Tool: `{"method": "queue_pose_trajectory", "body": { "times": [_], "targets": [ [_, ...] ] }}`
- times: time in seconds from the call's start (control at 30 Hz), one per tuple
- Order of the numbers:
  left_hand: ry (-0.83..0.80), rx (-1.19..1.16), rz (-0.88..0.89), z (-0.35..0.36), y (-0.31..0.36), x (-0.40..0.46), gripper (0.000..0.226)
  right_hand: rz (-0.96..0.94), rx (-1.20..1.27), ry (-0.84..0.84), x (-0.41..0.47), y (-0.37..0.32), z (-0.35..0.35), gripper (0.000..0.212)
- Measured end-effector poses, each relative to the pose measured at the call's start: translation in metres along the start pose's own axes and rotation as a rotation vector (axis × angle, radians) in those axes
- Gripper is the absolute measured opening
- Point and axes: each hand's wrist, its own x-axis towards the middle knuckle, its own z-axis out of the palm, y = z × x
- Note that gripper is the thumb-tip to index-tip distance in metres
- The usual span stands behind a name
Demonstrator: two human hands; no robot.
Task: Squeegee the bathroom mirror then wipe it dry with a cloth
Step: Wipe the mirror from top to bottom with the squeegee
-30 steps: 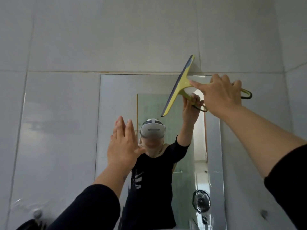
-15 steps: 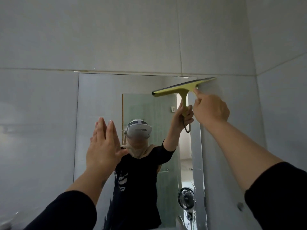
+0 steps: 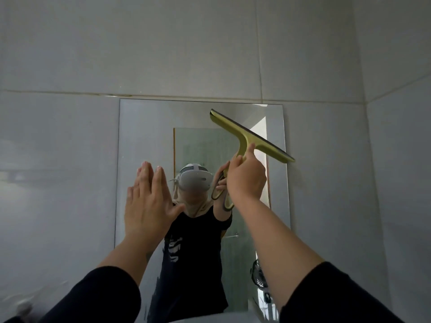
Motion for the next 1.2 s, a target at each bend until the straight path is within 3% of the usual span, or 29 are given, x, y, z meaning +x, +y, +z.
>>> {"method": "queue_pose_trajectory", "body": {
  "times": [0.23,0.57,0.67,0.9,1.2],
  "targets": [
    [-0.102,-0.011,-0.111,-0.006,-0.023,-0.027,0.108,0.036,0.135,-0.036,-0.036,-0.030,0.033,0.050],
    [-0.141,-0.015,-0.161,0.002,-0.035,-0.038,0.115,-0.173,0.081,-0.198,-0.078,-0.073,0.062,0.052],
    [-0.132,0.031,-0.177,0.000,-0.032,-0.038,0.110,-0.282,-0.003,-0.233,-0.087,-0.075,0.067,0.052],
    [-0.099,0.053,-0.272,-0.007,-0.028,-0.036,0.136,-0.457,-0.245,-0.312,-0.066,-0.053,0.038,0.052],
    [-0.134,0.074,-0.211,-0.013,-0.021,-0.030,0.127,-0.527,-0.454,-0.317,-0.040,-0.030,0.005,0.057]
  ]
}}
